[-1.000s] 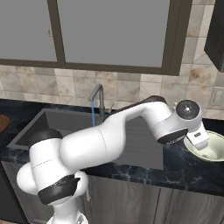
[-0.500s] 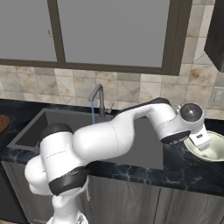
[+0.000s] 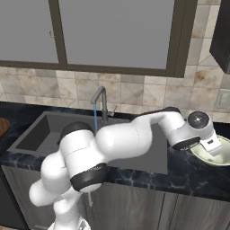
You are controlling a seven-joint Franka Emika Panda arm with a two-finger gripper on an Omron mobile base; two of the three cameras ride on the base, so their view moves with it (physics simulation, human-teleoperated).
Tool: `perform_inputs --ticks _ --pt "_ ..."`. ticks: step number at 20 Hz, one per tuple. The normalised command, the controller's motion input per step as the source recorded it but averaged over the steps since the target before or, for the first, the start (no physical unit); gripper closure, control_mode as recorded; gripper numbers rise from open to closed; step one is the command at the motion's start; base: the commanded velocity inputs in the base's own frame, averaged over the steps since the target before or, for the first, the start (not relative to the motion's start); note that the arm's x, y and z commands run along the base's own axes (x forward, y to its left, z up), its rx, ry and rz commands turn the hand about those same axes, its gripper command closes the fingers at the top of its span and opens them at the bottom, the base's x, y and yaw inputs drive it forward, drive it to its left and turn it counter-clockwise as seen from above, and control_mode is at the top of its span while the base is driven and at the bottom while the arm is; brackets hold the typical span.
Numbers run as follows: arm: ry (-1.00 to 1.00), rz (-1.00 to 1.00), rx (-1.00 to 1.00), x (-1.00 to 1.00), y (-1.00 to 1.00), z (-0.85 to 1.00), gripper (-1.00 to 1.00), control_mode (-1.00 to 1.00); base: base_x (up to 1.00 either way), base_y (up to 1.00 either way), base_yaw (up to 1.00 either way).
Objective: Pick the kiwis from the sink and place them in one bowl. Place the lemon wedge in the other bowl. Then turn off the sink faucet.
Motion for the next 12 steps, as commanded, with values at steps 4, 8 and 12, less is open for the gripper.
perform_inputs --ticks 4,8,12 --pt "0.07 0.00 0.00 0.13 -0.57 0.07 -1.00 -1.00 0.00 0.00 0.00" --pt "0.05 0.03 0.00 -0.13 -0.20 0.12 -1.00 -1.00 0.00 0.00 0.00" --pt "0.02 0.11 0.00 -0.51 0.20 0.09 -1.00 -1.00 0.00 0.00 0.00"
